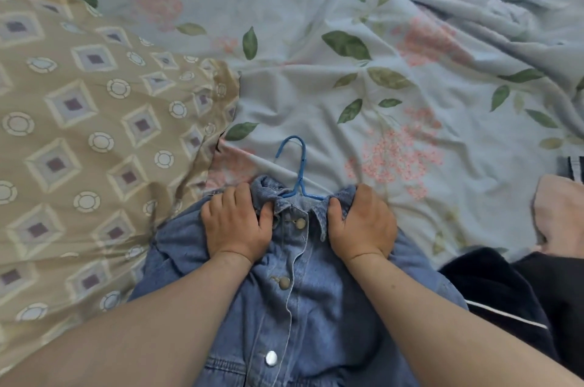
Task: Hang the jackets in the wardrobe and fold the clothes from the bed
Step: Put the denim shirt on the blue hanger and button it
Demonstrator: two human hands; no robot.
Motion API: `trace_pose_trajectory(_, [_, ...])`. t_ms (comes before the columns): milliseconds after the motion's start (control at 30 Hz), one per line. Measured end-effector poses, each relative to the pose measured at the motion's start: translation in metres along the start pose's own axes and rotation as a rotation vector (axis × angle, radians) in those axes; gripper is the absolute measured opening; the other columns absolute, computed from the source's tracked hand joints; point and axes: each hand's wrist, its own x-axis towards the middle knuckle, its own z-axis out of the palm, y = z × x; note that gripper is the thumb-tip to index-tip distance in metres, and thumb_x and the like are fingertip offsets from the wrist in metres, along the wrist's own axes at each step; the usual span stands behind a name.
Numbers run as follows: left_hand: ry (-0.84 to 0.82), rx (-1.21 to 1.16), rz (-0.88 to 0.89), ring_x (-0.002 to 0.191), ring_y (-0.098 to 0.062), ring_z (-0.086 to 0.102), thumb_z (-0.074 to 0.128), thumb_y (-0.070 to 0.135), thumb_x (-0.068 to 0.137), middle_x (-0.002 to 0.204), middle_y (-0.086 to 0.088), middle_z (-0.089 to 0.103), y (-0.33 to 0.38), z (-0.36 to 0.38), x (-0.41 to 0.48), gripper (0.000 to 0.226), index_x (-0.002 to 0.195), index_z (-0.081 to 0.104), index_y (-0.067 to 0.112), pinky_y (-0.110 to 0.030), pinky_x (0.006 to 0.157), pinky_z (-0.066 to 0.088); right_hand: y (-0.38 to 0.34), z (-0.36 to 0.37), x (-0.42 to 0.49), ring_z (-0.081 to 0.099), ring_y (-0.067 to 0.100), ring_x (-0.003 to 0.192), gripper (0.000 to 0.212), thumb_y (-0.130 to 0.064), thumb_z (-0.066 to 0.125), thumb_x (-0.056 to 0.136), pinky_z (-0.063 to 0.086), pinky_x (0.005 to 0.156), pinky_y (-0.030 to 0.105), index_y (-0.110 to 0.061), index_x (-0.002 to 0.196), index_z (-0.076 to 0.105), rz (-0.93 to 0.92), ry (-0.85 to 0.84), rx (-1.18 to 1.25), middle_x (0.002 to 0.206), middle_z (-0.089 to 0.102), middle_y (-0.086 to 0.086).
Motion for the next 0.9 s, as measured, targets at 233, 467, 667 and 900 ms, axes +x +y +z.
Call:
trace_pose_trajectory(233, [0.008, -0.017, 0.012, 0.081, -0.036, 0.054, 0.039, 0.051, 0.081, 0.086, -0.015, 0.058, -0.001, 0.001, 0.001, 0.046, 0.093, 0.054, 0.008, -0.046, 0.074, 0.04, -0.003, 0.0, 0.0, 0.059, 0.036, 0.074, 0.052, -0.057, 0.035, 0.081, 0.043, 0.065, 0.039, -0.011, 0.093, 0.055, -0.001, -0.007, -0.029, 0.081, 0.061, 0.013])
trace_pose_trajectory(467, [0.022, -0.026, 0.022, 0.082, -0.038, 0.055, 0.039, 0.051, 0.08, 0.088, -0.017, 0.058, -0.003, 0.004, -0.001, 0.049, 0.095, 0.054, 0.007, -0.048, 0.074, 0.041, 0.001, 0.003, 0.0, 0.058, 0.034, 0.072, 0.042, -0.05, 0.046, 0.084, 0.038, 0.061, 0.036, -0.01, 0.089, 0.056, -0.064, 0.043, -0.044, 0.078, 0.06, 0.009])
trace_pose_trajectory(667, [0.091, -0.031, 0.036, 0.083, -0.039, 0.055, 0.037, 0.052, 0.082, 0.089, -0.018, 0.058, -0.002, 0.007, -0.001, 0.05, 0.095, 0.054, 0.007, -0.048, 0.074, 0.04, 0.009, -0.006, 0.003, 0.057, 0.031, 0.087, 0.043, -0.055, 0.041, 0.092, 0.031, 0.068, 0.036, -0.014, 0.1, 0.052, -0.097, -0.087, -0.046, 0.094, 0.06, 0.006])
trace_pose_trajectory(900, [0.079, -0.05, 0.023, 0.091, -0.039, 0.055, 0.04, 0.052, 0.084, 0.097, -0.018, 0.061, -0.004, -0.001, -0.005, 0.05, 0.101, 0.056, 0.008, -0.047, 0.081, 0.038, 0.019, -0.043, -0.005, 0.055, 0.031, 0.092, 0.027, -0.041, 0.053, 0.095, 0.038, 0.071, 0.036, -0.019, 0.107, 0.043, -0.004, -0.38, 0.187, 0.106, 0.061, 0.01])
